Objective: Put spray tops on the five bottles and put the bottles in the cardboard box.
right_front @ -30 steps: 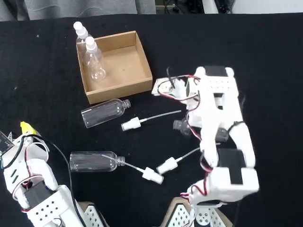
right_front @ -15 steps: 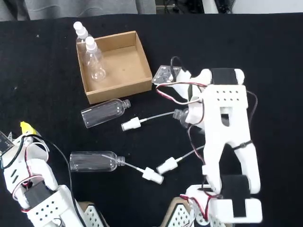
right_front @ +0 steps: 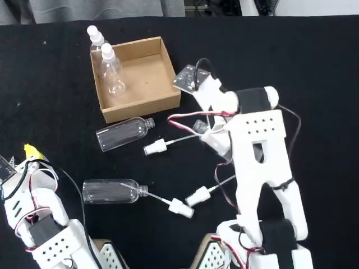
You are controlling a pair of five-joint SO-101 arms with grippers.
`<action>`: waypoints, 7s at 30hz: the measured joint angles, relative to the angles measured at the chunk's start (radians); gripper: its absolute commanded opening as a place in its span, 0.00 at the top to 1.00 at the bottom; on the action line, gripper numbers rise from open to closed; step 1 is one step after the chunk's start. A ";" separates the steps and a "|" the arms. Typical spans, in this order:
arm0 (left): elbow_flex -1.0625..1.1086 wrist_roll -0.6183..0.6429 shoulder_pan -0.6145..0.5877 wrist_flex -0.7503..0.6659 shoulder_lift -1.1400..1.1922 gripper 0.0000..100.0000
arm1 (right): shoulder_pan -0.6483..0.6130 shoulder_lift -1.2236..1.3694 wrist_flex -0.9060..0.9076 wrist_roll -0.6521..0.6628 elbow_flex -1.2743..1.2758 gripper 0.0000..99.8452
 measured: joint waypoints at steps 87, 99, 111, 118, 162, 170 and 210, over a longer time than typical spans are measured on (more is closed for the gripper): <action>-0.663 -0.247 0.706 0.516 0.489 0.82 | 0.307 -0.453 -0.913 -0.712 0.744 0.92; -0.706 -0.127 0.881 0.516 0.758 0.82 | 0.307 -0.453 -0.930 -0.712 0.744 0.92; -0.776 0.061 1.020 0.516 0.942 0.82 | 0.307 -0.453 -0.930 -0.712 0.744 0.92; -0.885 0.264 1.023 0.516 1.148 0.82 | 0.336 -0.453 -0.930 -0.713 0.744 0.92; -1.126 0.953 1.154 0.411 1.579 0.82 | 0.336 -0.453 -0.930 -0.713 0.744 0.91; -1.142 0.988 1.125 0.348 1.656 0.82 | 0.336 -0.453 -0.930 -0.713 0.744 0.91; -1.290 1.088 1.036 0.299 1.952 0.72 | 0.336 -0.453 -0.930 -0.713 0.744 0.91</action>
